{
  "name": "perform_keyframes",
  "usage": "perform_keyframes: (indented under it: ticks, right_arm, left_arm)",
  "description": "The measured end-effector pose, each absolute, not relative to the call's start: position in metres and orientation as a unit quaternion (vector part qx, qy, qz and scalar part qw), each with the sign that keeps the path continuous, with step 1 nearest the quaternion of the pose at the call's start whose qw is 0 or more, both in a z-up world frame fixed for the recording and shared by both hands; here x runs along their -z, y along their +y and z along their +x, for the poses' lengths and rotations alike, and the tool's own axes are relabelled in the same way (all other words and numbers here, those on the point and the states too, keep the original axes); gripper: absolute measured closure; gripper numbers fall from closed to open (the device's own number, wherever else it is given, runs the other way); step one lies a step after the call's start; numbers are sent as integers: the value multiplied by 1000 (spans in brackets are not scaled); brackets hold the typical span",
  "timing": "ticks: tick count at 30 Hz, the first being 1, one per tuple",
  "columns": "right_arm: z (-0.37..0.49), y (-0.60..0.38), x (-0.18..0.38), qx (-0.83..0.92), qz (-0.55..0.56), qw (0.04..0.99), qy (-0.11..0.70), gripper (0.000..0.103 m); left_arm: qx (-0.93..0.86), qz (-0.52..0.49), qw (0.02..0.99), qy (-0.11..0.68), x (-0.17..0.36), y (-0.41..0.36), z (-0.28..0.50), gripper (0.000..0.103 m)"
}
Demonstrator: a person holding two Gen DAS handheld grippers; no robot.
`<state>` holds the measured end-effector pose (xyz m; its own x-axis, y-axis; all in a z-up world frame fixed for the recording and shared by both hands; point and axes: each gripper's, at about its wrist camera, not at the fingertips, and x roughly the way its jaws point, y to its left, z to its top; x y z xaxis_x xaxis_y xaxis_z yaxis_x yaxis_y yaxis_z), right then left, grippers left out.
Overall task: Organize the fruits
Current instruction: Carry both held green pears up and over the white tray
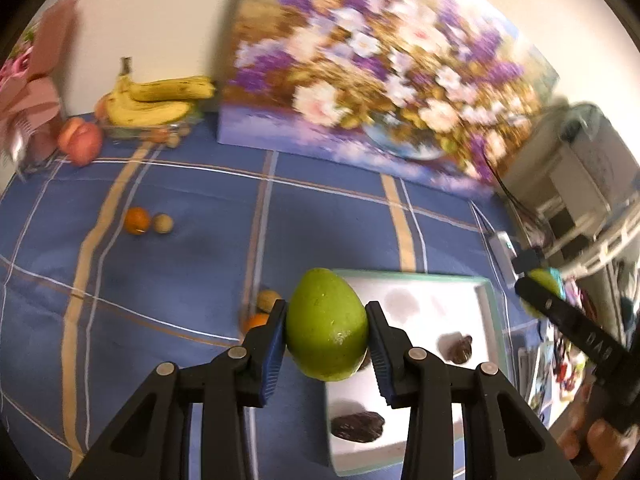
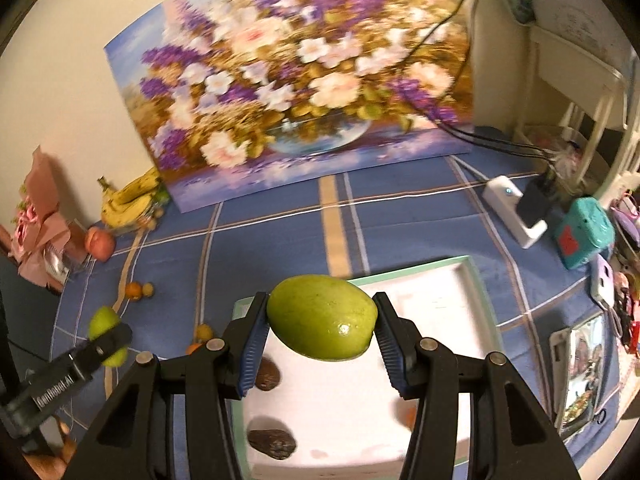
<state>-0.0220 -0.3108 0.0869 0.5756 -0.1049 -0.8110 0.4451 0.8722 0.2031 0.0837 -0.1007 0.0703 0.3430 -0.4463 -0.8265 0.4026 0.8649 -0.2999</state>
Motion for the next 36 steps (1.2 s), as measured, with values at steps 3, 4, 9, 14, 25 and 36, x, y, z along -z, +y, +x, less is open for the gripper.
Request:
perform_keyframes:
  ticks: [3, 4, 9, 14, 25, 36]
  right_arm:
    - [-30, -321, -91, 169, 199, 866, 427, 50]
    - [-33, -323, -92, 171, 199, 866, 426, 50]
    - [-42, -334, -98, 180, 202, 867, 418, 50]
    - [-47, -341, -100, 185, 205, 867, 415, 50]
    - [-45, -344, -90, 181, 208, 861, 428, 50]
    - [-32, -342, -62, 169, 212, 843, 465, 50]
  left_arm:
    - [271, -5, 813, 515, -67, -115, 75, 62]
    - [274, 1, 811, 517, -66, -120, 72, 62]
    - [281, 25, 805, 522, -58, -136, 64, 62]
    - [285, 37, 796, 532, -48, -145, 60, 62]
    - [280, 71, 773, 565, -15, -163, 56, 62]
    - [275, 104, 753, 589, 15, -177, 50, 62]
